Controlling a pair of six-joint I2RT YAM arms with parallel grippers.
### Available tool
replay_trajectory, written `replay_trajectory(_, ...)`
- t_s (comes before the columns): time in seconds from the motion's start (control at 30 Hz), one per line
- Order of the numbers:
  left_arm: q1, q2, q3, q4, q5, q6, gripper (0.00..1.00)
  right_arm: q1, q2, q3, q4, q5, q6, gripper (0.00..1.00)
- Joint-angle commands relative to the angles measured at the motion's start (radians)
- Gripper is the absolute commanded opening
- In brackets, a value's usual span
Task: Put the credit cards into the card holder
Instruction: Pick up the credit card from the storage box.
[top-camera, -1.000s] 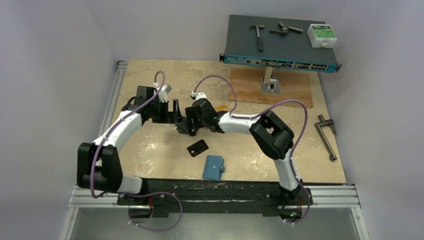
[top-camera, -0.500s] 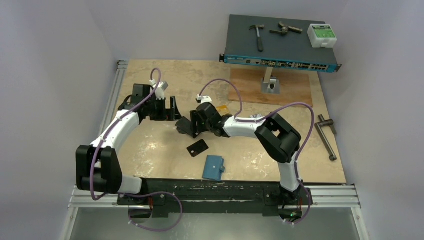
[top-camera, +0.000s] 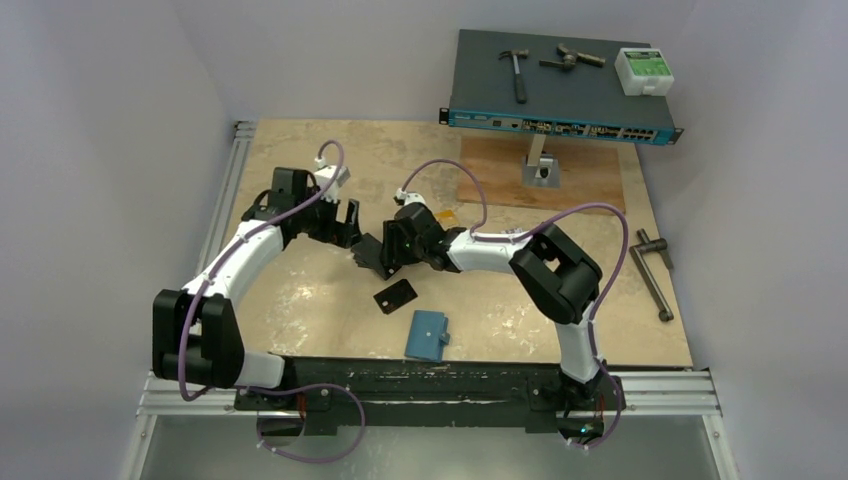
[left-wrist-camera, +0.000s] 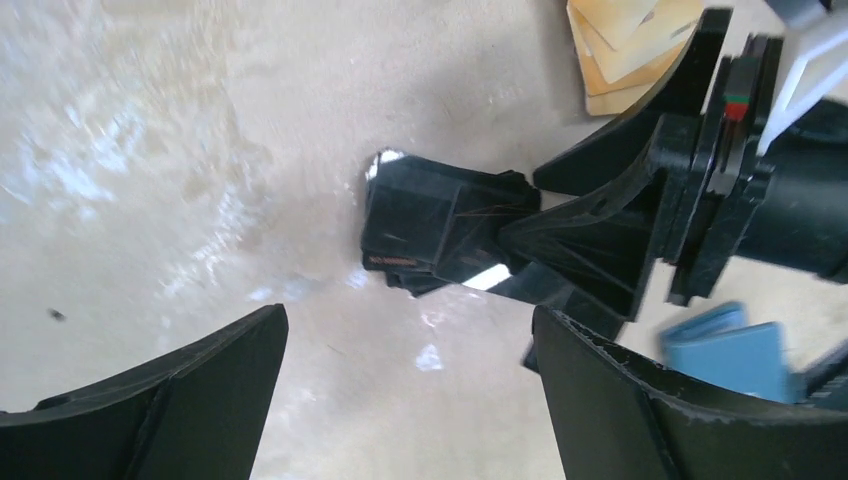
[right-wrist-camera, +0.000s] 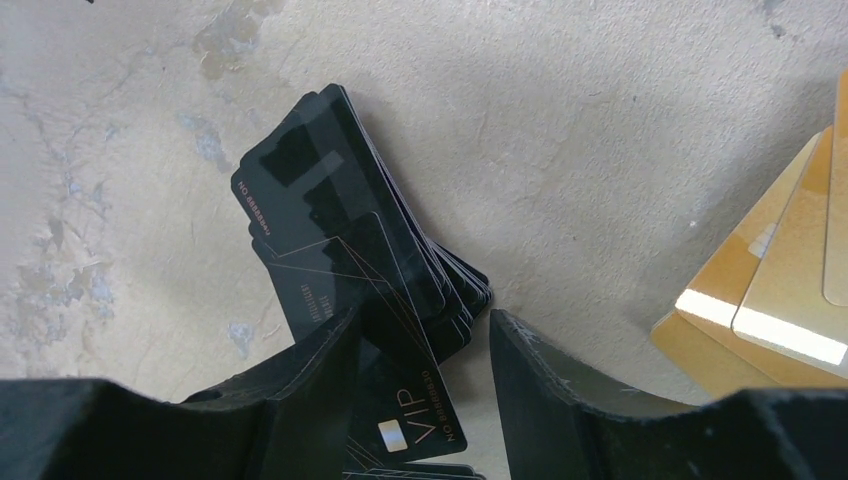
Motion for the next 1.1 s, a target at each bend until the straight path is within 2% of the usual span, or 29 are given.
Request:
replay_trajectory(0.0,-0.05,-0.012,0.029,0.089,-0.108,0.362,0.92,-0.012,0.039,-0.004,-0.114,-0.004,0.021,0.48)
replay_trajectory(0.1,-0.078,-0.006,0.003,0.106,-0.137,0.565,0.92,-0.02,0.029,-0.013,-0.131,0.0,0.032,0.48)
replay_trajectory(0.3,-0.126,-0.039,-0.112,0.16,-0.085,0.888,0.92,-0.045,0.031,-0.01,-0.15,-0.035,0.058,0.48)
replay_trajectory(0.5,-0.102,-0.177,-0.248,0.19,0.167,1.154,0.89,-0.068,0.021,-0.018,-0.145,-0.085,0.079,0.5)
replay_trajectory(0.63,-0.103,-0.235,-0.287,0.233,0.259,1.272,0.91,-0.087,0.016,-0.034,-0.123,-0.13,0.094,0.51)
replay_trajectory(0.77,-0.123,-0.225,-0.333,0.253,0.312,1.437,0.91,-0.109,0.01,-0.047,-0.112,-0.171,0.102,0.51)
replay_trajectory(0.93,-0.153,-0.162,-0.339,0.341,0.301,1.476,0.91,-0.131,-0.013,-0.077,-0.104,-0.214,0.102,0.51)
replay_trajectory(1.07,-0.171,-0.129,-0.32,0.306,0.293,1.514,0.91,-0.148,-0.024,-0.105,-0.073,-0.246,0.102,0.51)
